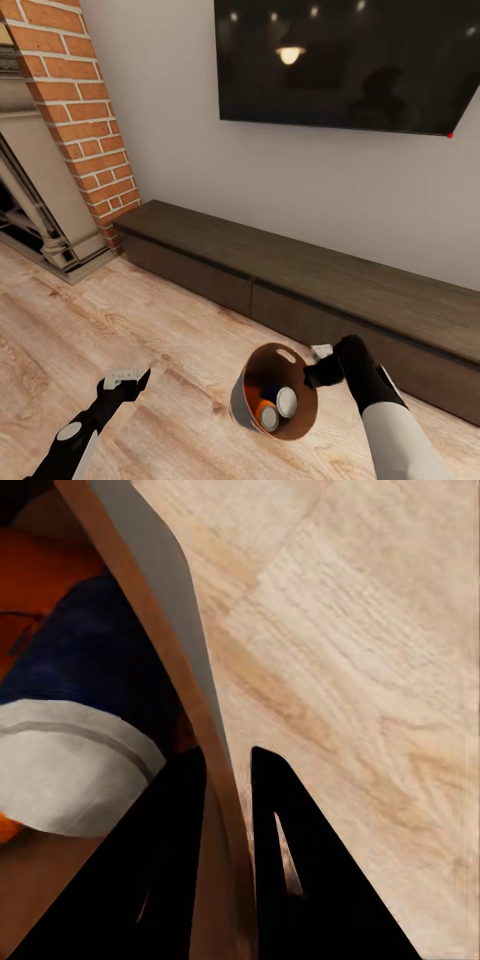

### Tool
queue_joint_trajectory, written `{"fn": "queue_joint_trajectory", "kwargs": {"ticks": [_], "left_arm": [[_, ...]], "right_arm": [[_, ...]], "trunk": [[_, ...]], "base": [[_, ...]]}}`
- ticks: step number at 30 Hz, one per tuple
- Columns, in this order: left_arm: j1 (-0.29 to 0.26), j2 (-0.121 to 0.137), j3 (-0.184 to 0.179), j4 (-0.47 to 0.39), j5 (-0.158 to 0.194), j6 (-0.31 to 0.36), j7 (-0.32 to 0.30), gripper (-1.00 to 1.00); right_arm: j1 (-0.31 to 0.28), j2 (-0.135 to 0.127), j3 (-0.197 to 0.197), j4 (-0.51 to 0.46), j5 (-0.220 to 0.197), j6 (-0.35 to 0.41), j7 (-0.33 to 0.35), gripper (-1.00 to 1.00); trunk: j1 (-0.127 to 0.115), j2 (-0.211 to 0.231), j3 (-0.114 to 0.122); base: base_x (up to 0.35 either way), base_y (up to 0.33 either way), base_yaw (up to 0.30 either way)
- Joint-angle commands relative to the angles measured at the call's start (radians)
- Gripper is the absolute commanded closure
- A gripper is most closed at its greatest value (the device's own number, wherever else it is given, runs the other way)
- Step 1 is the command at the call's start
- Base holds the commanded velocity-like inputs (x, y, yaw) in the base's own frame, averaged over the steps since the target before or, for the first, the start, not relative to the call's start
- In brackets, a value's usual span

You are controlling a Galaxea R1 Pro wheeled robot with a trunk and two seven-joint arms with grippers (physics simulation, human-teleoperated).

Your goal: Put the three can of soda from the living room inside the tash can in the kitchen.

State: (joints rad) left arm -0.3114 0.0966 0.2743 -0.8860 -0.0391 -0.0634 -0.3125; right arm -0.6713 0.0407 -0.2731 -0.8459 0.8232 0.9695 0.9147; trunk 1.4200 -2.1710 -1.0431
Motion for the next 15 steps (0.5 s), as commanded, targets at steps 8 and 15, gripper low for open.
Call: {"fn": "queue_joint_trajectory", "kwargs": {"ticks": [8, 15], "left_arm": [[0.000, 0.000, -0.001, 0.014, 0.001, -0.001, 0.000, -1.00], [0.000, 0.000, 0.000, 0.019, 0.005, -0.002, -0.001, -1.00]], "right_arm": [[-0.291, -0.058, 0.001, 0.301, 0.042, 0.078, -0.069, 1.00], [-0.397, -0.099, -0.006, 0.472, 0.083, 0.078, -0.126, 1.00]], "trunk": [[0.000, 0.000, 0.000], [0.000, 0.000, 0.000]], "base": [[0.000, 0.000, 0.000], [0.000, 0.000, 0.000]]}}
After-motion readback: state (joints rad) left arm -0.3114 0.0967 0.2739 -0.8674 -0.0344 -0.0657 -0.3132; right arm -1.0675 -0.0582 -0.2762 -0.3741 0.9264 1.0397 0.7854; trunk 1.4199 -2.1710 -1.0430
